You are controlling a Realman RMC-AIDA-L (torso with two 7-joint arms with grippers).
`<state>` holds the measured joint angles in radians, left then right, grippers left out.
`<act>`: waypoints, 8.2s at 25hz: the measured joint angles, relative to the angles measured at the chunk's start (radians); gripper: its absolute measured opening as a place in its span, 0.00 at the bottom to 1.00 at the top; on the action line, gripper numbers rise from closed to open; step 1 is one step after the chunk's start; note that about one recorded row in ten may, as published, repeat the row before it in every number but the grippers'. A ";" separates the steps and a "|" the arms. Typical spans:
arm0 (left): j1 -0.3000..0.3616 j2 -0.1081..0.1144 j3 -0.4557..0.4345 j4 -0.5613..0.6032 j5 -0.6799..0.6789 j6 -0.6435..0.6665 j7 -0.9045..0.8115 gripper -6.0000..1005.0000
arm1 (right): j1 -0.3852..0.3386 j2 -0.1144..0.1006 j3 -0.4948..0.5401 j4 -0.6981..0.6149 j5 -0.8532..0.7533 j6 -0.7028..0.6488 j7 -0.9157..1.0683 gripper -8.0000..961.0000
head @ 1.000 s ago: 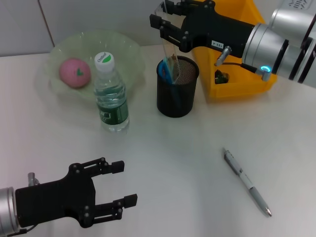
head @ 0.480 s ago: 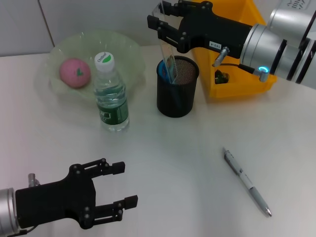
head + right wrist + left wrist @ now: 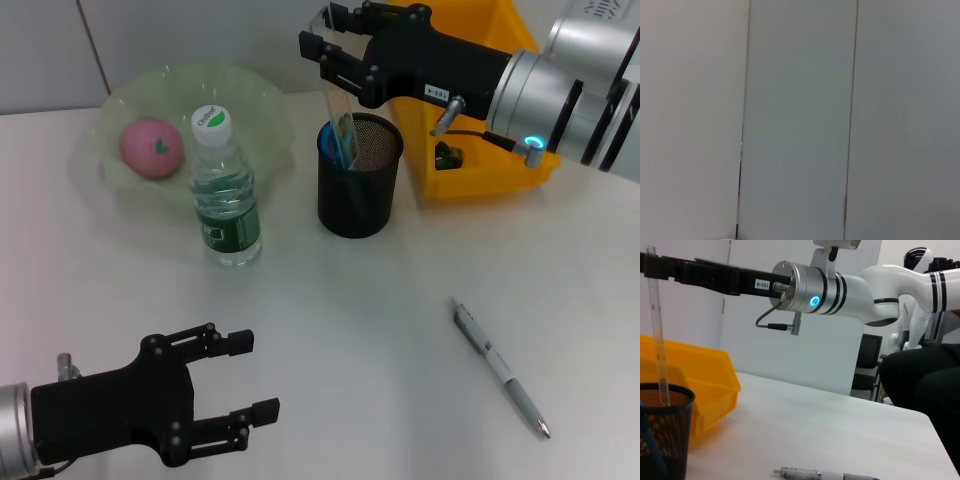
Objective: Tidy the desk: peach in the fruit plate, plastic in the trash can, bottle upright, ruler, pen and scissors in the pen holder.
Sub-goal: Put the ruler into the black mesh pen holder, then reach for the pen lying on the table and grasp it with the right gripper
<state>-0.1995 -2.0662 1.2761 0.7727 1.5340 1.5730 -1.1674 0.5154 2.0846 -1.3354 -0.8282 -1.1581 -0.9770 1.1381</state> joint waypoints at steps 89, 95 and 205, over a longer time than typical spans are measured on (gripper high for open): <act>-0.003 0.003 -0.002 -0.004 0.003 0.013 -0.001 0.75 | 0.009 -0.002 0.062 0.161 0.081 -0.045 -0.110 0.46; -0.002 0.003 -0.009 0.004 0.001 0.032 -0.001 0.75 | -0.022 -0.006 0.112 0.135 0.130 -0.098 -0.058 0.64; -0.049 -0.006 -0.051 -0.018 0.006 -0.010 0.144 0.76 | -0.151 -0.005 0.258 -0.945 -1.497 -0.871 1.741 0.86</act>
<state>-0.2480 -2.0725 1.2254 0.7547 1.5397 1.5635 -1.0234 0.3649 2.0792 -1.0778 -1.7735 -2.6549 -1.8479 2.8789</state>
